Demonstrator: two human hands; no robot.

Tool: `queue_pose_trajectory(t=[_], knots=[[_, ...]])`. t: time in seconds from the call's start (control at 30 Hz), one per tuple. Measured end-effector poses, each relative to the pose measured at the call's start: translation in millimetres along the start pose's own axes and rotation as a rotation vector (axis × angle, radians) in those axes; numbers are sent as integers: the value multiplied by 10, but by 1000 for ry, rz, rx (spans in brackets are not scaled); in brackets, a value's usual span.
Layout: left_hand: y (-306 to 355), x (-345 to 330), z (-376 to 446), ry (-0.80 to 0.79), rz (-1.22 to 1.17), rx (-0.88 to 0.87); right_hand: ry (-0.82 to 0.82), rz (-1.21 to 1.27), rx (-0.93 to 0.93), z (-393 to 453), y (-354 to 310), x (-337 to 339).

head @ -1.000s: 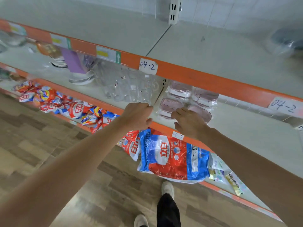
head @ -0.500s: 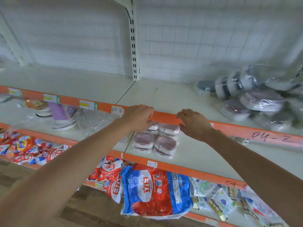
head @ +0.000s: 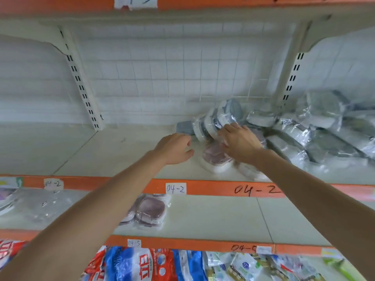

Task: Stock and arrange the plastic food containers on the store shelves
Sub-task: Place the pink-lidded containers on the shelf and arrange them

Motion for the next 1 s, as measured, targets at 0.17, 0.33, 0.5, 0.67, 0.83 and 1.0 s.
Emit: queue_pose_trajectory(t=[0.17,0.33,0.5,0.67,0.83,1.0], knots=[[538,-288,271,-93,-53,-62,-64,67,-65,-269,494,-112],[844,-501,463,-159,6,-70,-262,254,-136,-384,790,-265],[863,-646,528,-183,-14,26,-246,226,-147,-271,909,-331],[696,-588,479,-219,-57,21,-272,117,-123,-160,755,-294],[282,-412,292,-182,-22,42,-170,135,-72,-90,376,-261],[-236,-129,-97,-36,75,114,-119,257,-112,15,-199,-248]])
Point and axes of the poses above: each hand's wrist, its own z-axis towards the middle knuckle, its own x-axis out of the back of the hand, y = z × x, the point moved 1 cm from there along z, towards the middle knuckle, and after that the axes turned 13 degrees about x, right-handed, at the moved point
